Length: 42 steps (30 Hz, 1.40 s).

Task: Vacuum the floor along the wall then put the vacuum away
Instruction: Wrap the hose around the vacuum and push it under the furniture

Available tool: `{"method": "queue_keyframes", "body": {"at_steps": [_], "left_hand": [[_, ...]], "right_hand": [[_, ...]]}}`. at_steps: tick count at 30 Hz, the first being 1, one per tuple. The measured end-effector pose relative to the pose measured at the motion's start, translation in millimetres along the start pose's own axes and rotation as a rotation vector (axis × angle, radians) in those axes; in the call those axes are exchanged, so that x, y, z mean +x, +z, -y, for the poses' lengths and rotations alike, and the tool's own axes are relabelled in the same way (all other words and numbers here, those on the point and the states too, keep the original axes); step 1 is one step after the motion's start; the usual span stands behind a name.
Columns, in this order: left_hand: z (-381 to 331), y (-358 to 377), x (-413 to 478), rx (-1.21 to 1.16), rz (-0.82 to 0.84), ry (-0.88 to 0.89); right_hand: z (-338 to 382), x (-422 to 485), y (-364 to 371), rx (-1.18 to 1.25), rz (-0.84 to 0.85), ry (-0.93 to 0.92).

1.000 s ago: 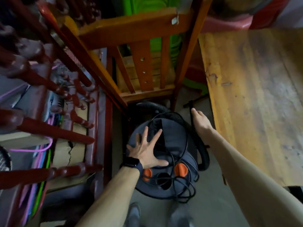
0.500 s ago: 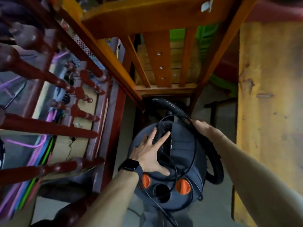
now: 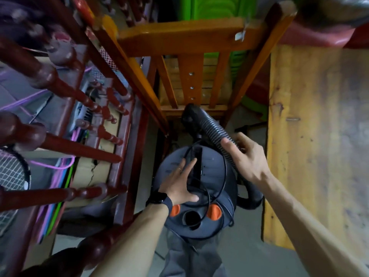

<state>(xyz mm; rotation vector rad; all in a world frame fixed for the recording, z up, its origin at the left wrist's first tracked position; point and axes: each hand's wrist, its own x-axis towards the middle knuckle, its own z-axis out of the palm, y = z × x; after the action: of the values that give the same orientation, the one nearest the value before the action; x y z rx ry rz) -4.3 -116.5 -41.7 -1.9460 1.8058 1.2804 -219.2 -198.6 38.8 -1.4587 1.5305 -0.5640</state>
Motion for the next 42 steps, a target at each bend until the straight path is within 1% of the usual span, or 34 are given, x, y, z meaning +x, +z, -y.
{"method": "queue_keyframes", "body": {"at_steps": [3, 5, 7, 8, 11, 14, 15, 17, 19, 20, 21, 23, 24, 25, 27, 29, 33, 37, 42], "left_hand": [[5.3, -9.2, -10.7, -0.237, -0.059, -0.028], [15.5, -13.3, -16.5, -0.394, -0.142, -0.105], [30.4, -15.1, -20.1, -0.475, -0.189, -0.224], [37.8, -15.6, -20.5, -0.506, -0.174, -0.288], [46.6, -17.9, -21.6, -0.509, -0.12, -0.413], [45.1, -13.2, -16.9, -0.486, -0.12, -0.422], [42.6, -9.8, -17.3, -0.482, -0.123, -0.418], [42.7, 2.5, -20.9, -0.484, -0.132, -0.407], [45.8, 14.7, -29.8, -0.472, -0.097, -0.404], [48.1, 19.1, -34.1, -0.483, -0.069, -0.408], [51.7, 23.7, -35.1, -0.518, -0.058, -0.412], [61.2, 34.4, -30.5, -0.62, -0.064, -0.45], [64.4, 39.7, -27.2, -0.663, -0.077, -0.457], [64.0, 41.8, -26.0, -0.691, -0.103, -0.445], [55.5, 38.4, -27.9, -0.741, -0.161, -0.413], [51.0, 37.0, -26.0, -0.734, -0.186, -0.414], [63.3, 43.4, 1.9, -0.662, -0.179, -0.427], [31.1, 13.6, 10.3, -0.619, -0.183, -0.437], [26.5, 6.9, 22.0, -0.574, -0.156, -0.426]], "right_hand": [[7.4, -28.6, 17.4, -0.073, 0.16, -0.07], [-5.6, -35.4, 38.5, -0.233, 0.269, -0.097], [-21.0, -38.7, 60.6, -0.456, 0.366, -0.117], [-27.2, -38.7, 71.2, -0.526, 0.378, -0.095], [-34.1, -38.6, 92.5, -0.521, 0.32, 0.057], [-34.2, -37.9, 98.2, -0.6, 0.235, 0.045], [-32.6, -37.5, 97.0, -0.616, 0.231, 0.035], [-29.3, -37.5, 93.7, -0.638, 0.293, 0.045], [-27.7, -35.9, 90.8, -0.661, 0.385, 0.086], [-25.2, -32.7, 89.4, -0.626, 0.433, 0.134], [-21.5, -26.8, 88.3, -0.529, 0.481, 0.21], [-13.1, -9.0, 87.0, -0.239, 0.567, 0.36], [-10.0, 0.2, 86.3, -0.147, 0.612, 0.4], [-7.5, 7.8, 85.8, -0.108, 0.65, 0.421], [-7.3, 17.5, 87.1, -0.084, 0.668, 0.442], [-15.2, 21.1, 90.7, -0.074, 0.616, 0.451], [-21.0, 26.7, 93.2, -0.091, 0.518, 0.417], [-16.0, 42.8, 82.5, -0.087, 0.458, 0.39], [-17.6, 50.5, 75.7, -0.111, 0.426, 0.363]]}}
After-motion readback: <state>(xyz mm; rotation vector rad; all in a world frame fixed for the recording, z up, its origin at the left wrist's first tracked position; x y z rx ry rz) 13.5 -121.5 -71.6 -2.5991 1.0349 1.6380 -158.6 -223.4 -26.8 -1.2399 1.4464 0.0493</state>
